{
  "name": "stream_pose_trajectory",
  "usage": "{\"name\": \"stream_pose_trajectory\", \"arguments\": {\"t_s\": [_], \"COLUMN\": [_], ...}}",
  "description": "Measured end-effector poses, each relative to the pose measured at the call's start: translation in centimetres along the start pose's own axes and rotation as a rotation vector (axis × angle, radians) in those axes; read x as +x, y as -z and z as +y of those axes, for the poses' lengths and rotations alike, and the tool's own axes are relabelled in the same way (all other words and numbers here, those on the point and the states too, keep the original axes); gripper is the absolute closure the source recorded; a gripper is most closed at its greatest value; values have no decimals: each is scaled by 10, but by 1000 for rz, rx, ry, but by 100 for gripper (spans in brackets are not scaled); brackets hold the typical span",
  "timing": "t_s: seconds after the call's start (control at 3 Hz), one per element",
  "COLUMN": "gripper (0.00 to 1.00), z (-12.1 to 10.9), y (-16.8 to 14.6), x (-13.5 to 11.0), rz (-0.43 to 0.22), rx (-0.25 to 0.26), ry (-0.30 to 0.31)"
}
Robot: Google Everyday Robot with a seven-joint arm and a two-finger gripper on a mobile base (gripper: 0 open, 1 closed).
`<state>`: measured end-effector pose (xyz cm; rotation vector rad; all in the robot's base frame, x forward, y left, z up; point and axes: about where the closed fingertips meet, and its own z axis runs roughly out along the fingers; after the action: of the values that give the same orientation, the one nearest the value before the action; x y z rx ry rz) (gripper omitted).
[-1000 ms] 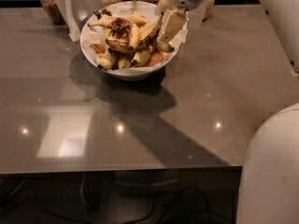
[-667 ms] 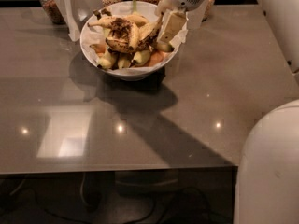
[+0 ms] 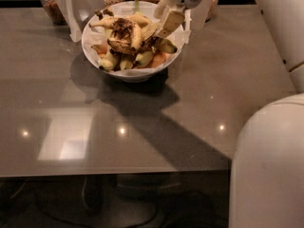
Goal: Pick banana from white bowl
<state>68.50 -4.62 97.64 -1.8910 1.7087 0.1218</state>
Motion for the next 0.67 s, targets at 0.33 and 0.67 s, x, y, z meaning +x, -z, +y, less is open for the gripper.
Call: {"name": "stream_pose_trajectory", "arguments": {"t_s": [0.33,0.67], "gripper": [62,69], "z": [-1,0], "y": [-2,-3], "x": [-5,-6], "rz": [-11,-14], "rx": [-4,-9], "ry": [5,4]}}
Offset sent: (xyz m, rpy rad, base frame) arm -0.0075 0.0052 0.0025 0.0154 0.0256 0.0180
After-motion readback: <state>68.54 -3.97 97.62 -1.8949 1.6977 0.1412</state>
